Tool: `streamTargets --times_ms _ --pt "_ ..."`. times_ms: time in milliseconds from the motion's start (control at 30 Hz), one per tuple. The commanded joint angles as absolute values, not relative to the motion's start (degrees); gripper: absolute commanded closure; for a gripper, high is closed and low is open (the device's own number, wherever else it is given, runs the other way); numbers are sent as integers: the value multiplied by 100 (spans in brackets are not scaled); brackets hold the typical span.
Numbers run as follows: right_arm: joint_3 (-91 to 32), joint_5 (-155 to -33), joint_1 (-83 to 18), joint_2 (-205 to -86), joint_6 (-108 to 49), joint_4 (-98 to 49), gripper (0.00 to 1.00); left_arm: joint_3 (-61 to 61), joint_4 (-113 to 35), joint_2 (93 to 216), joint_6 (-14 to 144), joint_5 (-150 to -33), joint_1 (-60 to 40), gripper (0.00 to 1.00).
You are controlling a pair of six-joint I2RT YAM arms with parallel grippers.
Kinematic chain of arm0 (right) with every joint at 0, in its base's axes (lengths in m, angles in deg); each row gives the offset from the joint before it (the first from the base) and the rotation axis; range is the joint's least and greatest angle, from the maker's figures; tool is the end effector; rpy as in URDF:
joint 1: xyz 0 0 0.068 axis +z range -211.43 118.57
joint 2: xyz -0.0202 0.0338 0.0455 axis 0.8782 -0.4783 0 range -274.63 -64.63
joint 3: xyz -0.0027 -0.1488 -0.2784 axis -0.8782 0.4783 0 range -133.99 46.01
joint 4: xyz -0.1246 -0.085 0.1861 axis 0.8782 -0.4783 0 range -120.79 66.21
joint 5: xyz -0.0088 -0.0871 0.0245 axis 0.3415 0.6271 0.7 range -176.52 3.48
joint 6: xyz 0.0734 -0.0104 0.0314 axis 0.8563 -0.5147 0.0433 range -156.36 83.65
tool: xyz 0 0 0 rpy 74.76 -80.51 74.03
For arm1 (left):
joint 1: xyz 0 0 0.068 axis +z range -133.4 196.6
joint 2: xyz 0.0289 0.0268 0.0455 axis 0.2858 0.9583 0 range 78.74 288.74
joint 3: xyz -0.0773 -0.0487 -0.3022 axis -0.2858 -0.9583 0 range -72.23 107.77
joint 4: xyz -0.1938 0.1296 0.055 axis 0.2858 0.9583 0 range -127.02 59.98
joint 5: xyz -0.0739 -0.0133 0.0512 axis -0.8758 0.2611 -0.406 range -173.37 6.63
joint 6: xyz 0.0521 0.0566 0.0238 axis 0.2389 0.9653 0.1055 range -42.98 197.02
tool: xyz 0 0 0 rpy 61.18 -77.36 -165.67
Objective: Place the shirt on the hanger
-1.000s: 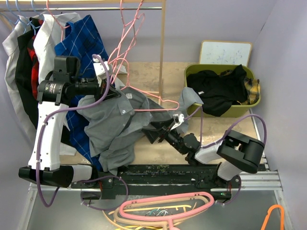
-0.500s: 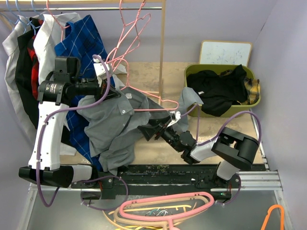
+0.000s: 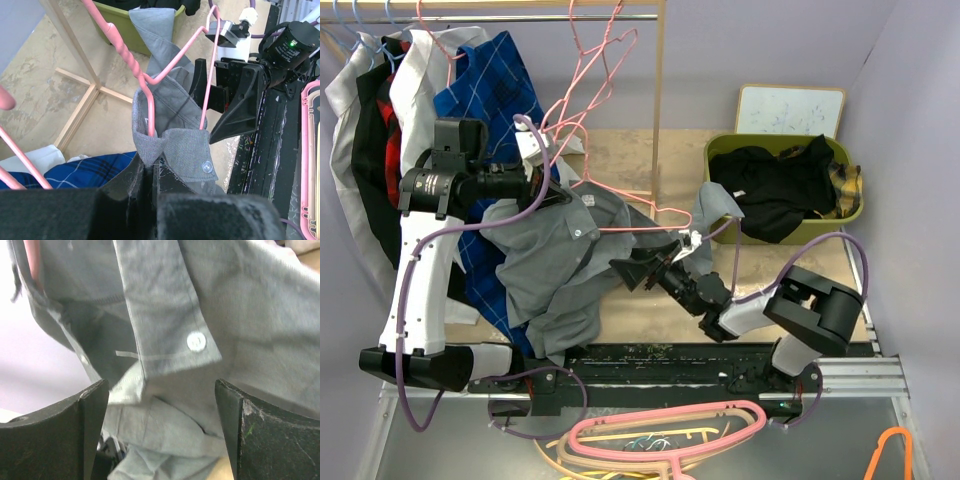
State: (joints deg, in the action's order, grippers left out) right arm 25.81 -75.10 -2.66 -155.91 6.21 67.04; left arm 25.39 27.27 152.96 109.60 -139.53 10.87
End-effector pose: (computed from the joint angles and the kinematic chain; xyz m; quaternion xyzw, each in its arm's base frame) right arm 0.1618 0.2402 0.2795 -0.0001 0.5782 0.5932 0.5601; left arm 0.1941 -0.0775 0.4792 0.4482 0.6938 -0.3313 0.4560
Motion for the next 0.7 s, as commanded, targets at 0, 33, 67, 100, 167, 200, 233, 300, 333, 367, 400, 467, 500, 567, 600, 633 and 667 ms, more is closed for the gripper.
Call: streamTargets --times_ms 0,33,67,100,167,200,233,300,333,367,400,467,500,567,600,633,667 --pt "2009 -7488 -407 -15752 913 8559 19 2672 2502 15257 11045 -14101 1124 100" --pt "1952 -7521 -426 -15812 923 8569 26 2663 2499 15257 11048 -14088 1124 100" --pt "1900 -7554 -440 -15867 944 8580 35 2664 2493 15253 11047 -14068 1124 100" --pt "1899 -7569 -453 -15917 984 8581 46 2657 2490 15251 11059 -14039 1124 100" --pt "1969 -7475 -483 -15967 1129 8581 92 2649 2486 15235 11094 -13975 1124 100" --pt "2057 -7414 -508 -15953 1193 8581 100 2652 2504 15238 11129 -13920 1118 100" --pt "2175 -7360 -558 -15917 1288 8574 100 2665 2545 15230 11228 -13841 1111 100" --pt "2469 -7320 -760 -15778 1535 8564 100 2796 2789 15278 11572 -13535 1052 100" --pt "2644 -7342 -902 -15698 1650 8557 100 2892 2932 15301 11826 -13347 988 100" --pt "2816 -7370 -1093 -15581 1753 8555 100 2992 3066 15343 12032 -13125 917 100" --pt "2972 -7400 -1219 -15483 1869 8527 100 3112 3195 15390 12234 -12953 859 100" --pt "3222 -7495 -1394 -15312 1959 8485 100 3383 3494 15512 12625 -12746 802 100" --pt "3299 -7556 -1462 -15253 1921 8484 100 3532 3651 15573 12898 -12693 802 100" --pt "3387 -7773 -1581 -15195 1806 8484 100 3776 3897 15671 13242 -12633 799 100" --pt "3404 -7900 -1622 -15179 1737 8486 100 3889 4018 15714 13421 -12628 795 100" --pt "3406 -8034 -1664 -15167 1640 8477 100 3992 4113 15755 13552 -12628 799 100" --pt "3410 -8179 -1704 -15152 1559 8476 100 4100 4181 15784 13649 -12619 799 100"
